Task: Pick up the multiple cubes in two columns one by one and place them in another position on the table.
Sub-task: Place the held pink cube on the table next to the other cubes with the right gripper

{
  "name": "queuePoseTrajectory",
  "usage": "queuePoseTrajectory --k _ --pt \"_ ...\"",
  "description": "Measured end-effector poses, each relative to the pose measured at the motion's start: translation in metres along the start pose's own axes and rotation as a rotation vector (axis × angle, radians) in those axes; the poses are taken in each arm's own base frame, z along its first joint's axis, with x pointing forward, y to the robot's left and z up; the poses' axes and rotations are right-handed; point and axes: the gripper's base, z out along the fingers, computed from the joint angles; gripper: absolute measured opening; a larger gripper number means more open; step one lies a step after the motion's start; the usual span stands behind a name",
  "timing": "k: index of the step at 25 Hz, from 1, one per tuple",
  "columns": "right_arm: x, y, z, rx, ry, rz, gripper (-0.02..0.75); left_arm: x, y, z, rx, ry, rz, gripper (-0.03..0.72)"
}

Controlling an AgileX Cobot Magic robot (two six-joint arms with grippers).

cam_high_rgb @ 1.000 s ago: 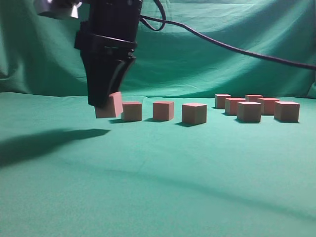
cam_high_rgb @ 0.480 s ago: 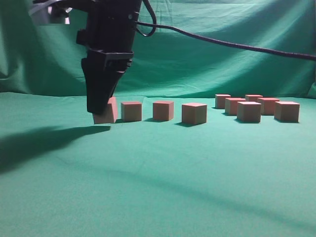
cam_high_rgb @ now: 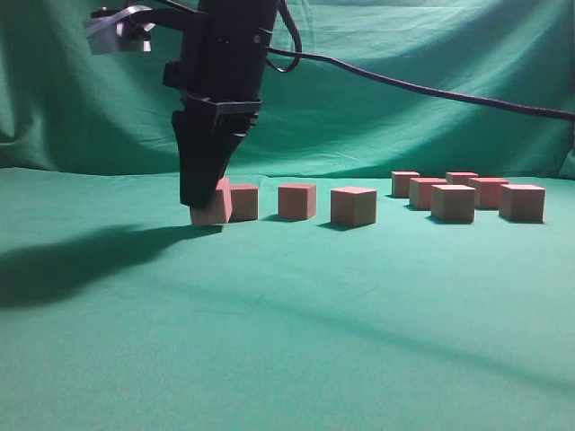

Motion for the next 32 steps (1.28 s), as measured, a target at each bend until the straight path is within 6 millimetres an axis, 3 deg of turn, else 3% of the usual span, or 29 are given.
queuePoseTrajectory --k 18,19,25,28,29,32 --pt "-0.001 0.003 0.007 -0.045 -0.013 -0.042 0.251 0.000 0.000 0.000 0.000 0.000 0.000 0.000" --pt "0.000 0.003 0.009 -0.050 -0.008 -0.042 0.321 0.000 0.000 0.000 0.000 0.000 0.000 0.000" --pt "0.000 0.003 0.009 -0.052 -0.004 -0.046 0.507 0.000 0.000 0.000 0.000 0.000 0.000 0.000" --pt "-0.002 0.003 -0.003 -0.031 -0.020 -0.049 0.490 0.000 0.000 0.000 0.000 0.000 0.000 0.000" --pt "-0.004 0.002 -0.012 -0.017 -0.032 -0.050 0.531 0.000 0.000 0.000 0.000 0.000 0.000 0.000" --pt "-0.011 0.002 -0.045 0.025 -0.089 -0.038 0.517 0.000 0.000 0.000 0.000 0.000 0.000 0.000"
